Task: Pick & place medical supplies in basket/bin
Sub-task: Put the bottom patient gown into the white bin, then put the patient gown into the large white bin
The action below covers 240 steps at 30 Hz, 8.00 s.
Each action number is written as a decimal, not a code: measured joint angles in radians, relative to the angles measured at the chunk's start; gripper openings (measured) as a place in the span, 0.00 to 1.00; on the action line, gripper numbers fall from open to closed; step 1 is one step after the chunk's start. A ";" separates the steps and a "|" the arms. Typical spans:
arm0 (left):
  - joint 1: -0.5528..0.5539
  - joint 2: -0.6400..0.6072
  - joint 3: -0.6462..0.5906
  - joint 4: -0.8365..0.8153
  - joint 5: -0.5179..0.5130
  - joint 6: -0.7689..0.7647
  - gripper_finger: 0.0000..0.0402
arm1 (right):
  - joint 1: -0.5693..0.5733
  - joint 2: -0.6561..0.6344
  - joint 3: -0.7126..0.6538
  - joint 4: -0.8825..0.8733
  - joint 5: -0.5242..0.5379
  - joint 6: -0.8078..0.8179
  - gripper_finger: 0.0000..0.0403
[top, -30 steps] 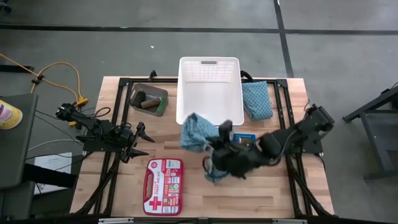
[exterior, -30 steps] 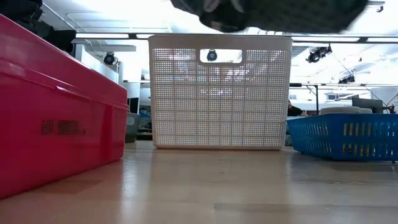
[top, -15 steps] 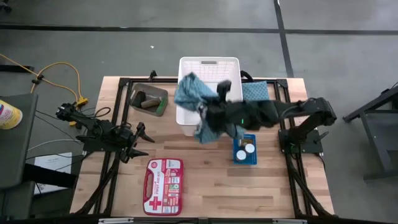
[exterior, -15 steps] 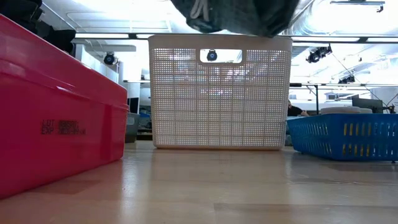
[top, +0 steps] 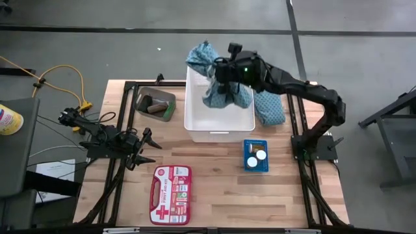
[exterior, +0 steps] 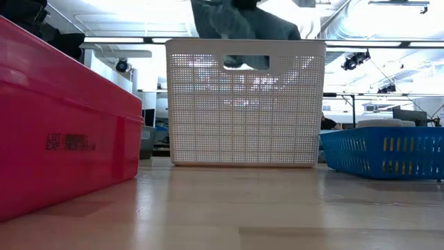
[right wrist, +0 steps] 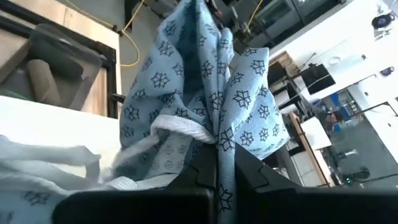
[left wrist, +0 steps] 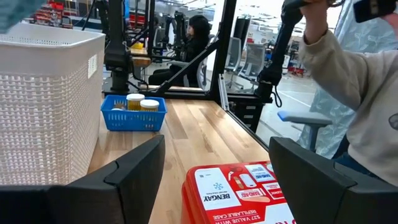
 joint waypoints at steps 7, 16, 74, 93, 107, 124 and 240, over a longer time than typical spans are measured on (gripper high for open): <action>0.000 0.000 0.000 0.000 -0.001 0.000 0.70 | -0.101 0.030 0.001 0.007 -0.134 0.011 0.01; 0.000 0.000 0.000 0.000 -0.004 0.000 0.70 | -0.165 0.181 0.001 0.015 -0.192 0.060 0.01; 0.000 0.000 0.000 0.000 0.002 0.000 0.70 | -0.137 0.327 0.001 -0.319 -0.239 0.400 0.35; 0.000 0.000 0.000 0.000 -0.004 0.000 0.70 | -0.115 0.192 0.002 -0.222 -0.240 0.339 0.37; 0.000 0.000 0.000 0.000 -0.003 0.000 0.70 | -0.113 0.164 0.000 -0.273 -0.190 0.347 0.37; 0.000 0.000 0.000 0.000 -0.002 0.000 0.70 | -0.215 -0.056 0.002 -0.811 -0.267 0.561 0.34; 0.000 0.000 0.000 0.000 -0.001 0.000 0.70 | -0.040 -0.465 -1.063 -0.320 -0.011 0.817 0.71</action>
